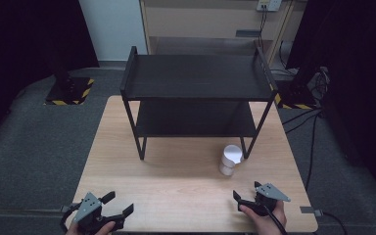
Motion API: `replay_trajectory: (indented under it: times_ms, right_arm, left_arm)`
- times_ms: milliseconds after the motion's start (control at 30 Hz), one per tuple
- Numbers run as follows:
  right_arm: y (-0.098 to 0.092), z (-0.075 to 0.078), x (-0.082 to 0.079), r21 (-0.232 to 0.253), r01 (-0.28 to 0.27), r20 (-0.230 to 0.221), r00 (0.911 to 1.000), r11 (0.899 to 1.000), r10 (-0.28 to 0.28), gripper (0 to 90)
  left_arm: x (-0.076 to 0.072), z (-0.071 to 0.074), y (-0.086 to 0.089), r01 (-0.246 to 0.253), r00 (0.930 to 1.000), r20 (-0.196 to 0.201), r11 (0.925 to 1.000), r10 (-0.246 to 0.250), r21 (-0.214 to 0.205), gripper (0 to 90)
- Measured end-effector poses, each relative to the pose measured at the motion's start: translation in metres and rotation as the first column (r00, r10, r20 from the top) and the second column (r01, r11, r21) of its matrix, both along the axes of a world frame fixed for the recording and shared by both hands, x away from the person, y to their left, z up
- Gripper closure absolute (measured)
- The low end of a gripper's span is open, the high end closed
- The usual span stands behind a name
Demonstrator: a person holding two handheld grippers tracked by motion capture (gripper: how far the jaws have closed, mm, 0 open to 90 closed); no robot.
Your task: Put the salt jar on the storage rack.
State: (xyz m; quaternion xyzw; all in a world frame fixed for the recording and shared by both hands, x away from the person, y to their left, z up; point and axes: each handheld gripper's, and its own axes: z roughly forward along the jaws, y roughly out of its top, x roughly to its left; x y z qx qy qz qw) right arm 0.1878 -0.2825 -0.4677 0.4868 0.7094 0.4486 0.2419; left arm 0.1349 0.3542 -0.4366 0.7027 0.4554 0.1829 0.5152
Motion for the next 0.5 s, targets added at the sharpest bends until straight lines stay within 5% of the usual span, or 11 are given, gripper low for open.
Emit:
replay_trajectory:
  times_ms: [500]
  right_arm:
    - [0.0013,-0.0003,0.0008,-0.003,0.000,0.006,1.0000,1.000,0.000,7.8]
  left_arm:
    - [-0.0004,0.0003,0.0010,-0.004,1.0000,0.002,1.0000,0.004,0.002,11.2]
